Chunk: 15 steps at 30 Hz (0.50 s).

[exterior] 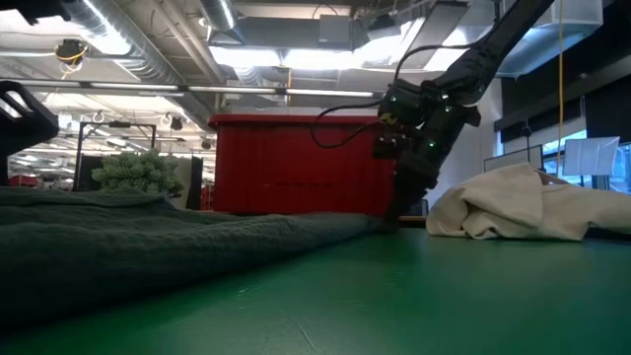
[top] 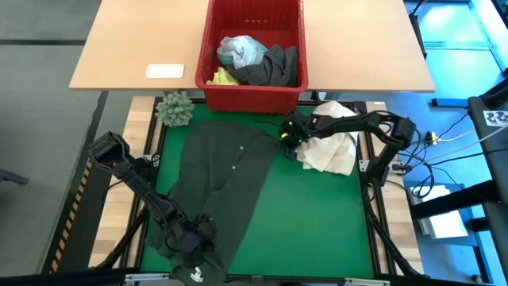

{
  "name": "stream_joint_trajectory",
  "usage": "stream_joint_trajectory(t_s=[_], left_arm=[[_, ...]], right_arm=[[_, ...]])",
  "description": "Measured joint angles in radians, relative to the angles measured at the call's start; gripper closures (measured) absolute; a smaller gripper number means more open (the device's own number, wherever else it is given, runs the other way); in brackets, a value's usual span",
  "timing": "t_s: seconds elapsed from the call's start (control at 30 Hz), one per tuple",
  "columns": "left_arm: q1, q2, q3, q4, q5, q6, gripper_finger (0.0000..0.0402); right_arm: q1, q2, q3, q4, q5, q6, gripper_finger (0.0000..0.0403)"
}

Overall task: Fold Laundry from Bin
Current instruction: Fold the dark green polo

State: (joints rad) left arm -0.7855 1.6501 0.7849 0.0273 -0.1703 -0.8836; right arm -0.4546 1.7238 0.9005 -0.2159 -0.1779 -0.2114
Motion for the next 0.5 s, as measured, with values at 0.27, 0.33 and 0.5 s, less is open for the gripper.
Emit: stream_joint_trajectory(t_s=[0.27,0.33,0.5], left_arm=[[-0.017,0.0,0.0,-0.083,0.008,-0.056,0.0324],[-0.017,0.0,0.0,-0.102,0.015,-0.073,0.0324],[-0.017,0.0,0.0,-0.121,0.023,-0.083,0.0324]], right_arm=[[0.044,-0.09,0.0,-0.103,0.223,-0.112,0.0401],[0.062,-0.125,0.0,-0.108,0.262,-0.147,0.0401],[0.111,-0.175,0.0,-0.125,0.355,-0.243,0.0401]])
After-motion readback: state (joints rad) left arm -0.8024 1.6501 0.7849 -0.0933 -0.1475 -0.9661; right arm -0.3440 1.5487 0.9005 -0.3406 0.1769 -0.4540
